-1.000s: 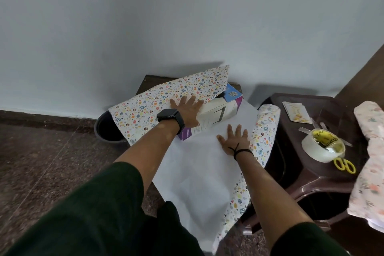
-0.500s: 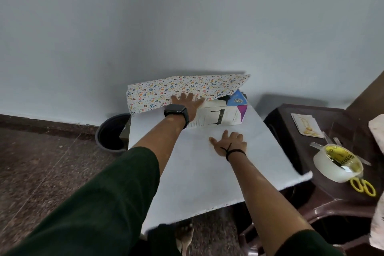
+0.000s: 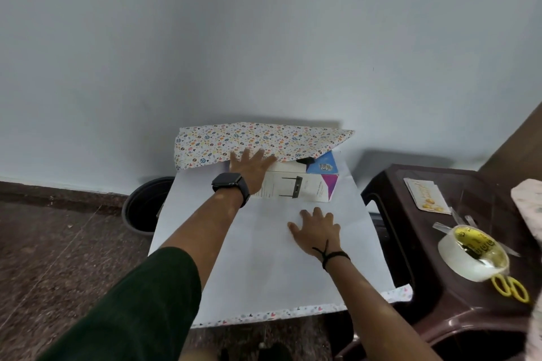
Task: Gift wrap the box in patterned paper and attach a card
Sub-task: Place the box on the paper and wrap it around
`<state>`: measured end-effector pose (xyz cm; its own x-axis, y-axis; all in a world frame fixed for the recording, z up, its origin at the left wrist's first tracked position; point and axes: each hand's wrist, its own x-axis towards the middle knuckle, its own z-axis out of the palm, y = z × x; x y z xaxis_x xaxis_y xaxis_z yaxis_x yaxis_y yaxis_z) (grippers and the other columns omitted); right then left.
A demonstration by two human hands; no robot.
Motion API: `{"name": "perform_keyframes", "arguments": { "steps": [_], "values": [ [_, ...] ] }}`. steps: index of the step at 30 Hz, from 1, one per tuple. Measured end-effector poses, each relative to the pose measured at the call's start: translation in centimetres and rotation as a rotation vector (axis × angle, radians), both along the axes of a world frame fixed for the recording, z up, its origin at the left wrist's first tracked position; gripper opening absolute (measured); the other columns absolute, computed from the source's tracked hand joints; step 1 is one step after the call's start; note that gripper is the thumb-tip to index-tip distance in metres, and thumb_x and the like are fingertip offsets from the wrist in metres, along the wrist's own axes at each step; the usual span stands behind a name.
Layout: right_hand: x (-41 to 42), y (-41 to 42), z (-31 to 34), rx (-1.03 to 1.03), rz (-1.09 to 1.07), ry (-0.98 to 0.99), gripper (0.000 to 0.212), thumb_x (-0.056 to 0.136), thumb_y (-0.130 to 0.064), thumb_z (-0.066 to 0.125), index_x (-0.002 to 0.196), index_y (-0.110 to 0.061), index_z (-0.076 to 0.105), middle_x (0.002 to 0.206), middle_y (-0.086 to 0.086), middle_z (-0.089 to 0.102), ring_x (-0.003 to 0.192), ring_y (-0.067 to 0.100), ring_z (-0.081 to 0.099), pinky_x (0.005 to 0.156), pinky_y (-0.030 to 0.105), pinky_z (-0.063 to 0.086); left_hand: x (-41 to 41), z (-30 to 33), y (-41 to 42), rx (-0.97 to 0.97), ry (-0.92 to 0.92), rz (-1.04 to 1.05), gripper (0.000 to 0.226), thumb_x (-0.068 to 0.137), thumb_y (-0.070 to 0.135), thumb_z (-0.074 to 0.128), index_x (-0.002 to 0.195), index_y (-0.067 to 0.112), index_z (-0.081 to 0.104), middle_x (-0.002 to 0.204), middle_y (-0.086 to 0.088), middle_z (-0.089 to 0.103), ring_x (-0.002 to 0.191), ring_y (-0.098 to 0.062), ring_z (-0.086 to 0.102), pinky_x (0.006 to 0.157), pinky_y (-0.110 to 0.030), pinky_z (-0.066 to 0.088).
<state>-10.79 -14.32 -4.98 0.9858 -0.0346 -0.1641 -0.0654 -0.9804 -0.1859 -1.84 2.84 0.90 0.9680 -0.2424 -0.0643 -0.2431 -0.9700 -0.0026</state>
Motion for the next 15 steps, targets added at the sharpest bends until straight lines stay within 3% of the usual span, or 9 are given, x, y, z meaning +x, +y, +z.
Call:
{"name": "perform_keyframes", "arguments": {
  "steps": [3,6,9,12,15],
  "values": [
    [2.1,-2.0,0.7,0.521,-0.281,-0.206,0.029,0.094,-0.032,0.049,0.107,-0.006,0.049,0.117,0.017,0.058,0.103,0.031,0.054,0.087,0.038,0.046,0.1,0.3,0.2,-0.035,0.026,-0.001,0.079,0.085,0.000,0.049,0.148,0.033,0.015,0.158,-0.002,0.008,0.146,-0.031,0.002,0.114,-0.060,0.002],
    [4.3,-3.3,2.0,0.907,-0.532,-0.287,0.037,0.090,-0.040,0.056,0.103,-0.008,0.043,0.109,0.017,0.060,0.093,0.028,0.056,0.075,0.035,0.044,-0.2,-0.1,0.2,-0.040,0.048,0.006,0.079,0.088,0.031,0.058,0.150,0.032,0.009,0.160,-0.001,-0.001,0.146,-0.029,-0.003,0.113,-0.059,-0.004],
    [6.1,-3.4,2.6,0.973,-0.581,-0.324,0.055,0.087,-0.051,0.057,0.116,-0.006,0.043,0.116,0.014,0.054,0.100,0.027,0.052,0.079,0.033,0.041,-0.3,-0.6,0.2,-0.077,0.009,0.019,0.076,0.089,0.061,0.045,0.150,0.029,0.012,0.160,-0.002,-0.001,0.146,-0.030,-0.001,0.111,-0.060,-0.005],
    [7.8,-3.1,2.9,0.901,-0.477,-0.332,0.062,0.086,-0.052,0.058,0.124,-0.005,0.043,0.121,0.014,0.047,0.105,0.029,0.050,0.083,0.033,0.040,-0.2,-0.7,0.9,-0.108,-0.046,0.022,0.068,0.093,0.059,0.039,0.148,0.027,0.017,0.160,-0.004,0.005,0.146,-0.030,0.002,0.112,-0.058,-0.004],
    [8.7,-2.6,2.9,1.023,-0.421,-0.196,0.067,0.083,-0.059,0.057,0.131,-0.016,0.039,0.115,0.007,0.055,0.103,0.026,0.054,0.086,0.036,0.045,0.0,-0.9,1.5,-0.108,-0.084,0.016,0.065,0.095,0.052,0.040,0.149,0.026,0.016,0.159,-0.004,0.008,0.146,-0.029,0.004,0.113,-0.058,-0.002]
  ]
}}
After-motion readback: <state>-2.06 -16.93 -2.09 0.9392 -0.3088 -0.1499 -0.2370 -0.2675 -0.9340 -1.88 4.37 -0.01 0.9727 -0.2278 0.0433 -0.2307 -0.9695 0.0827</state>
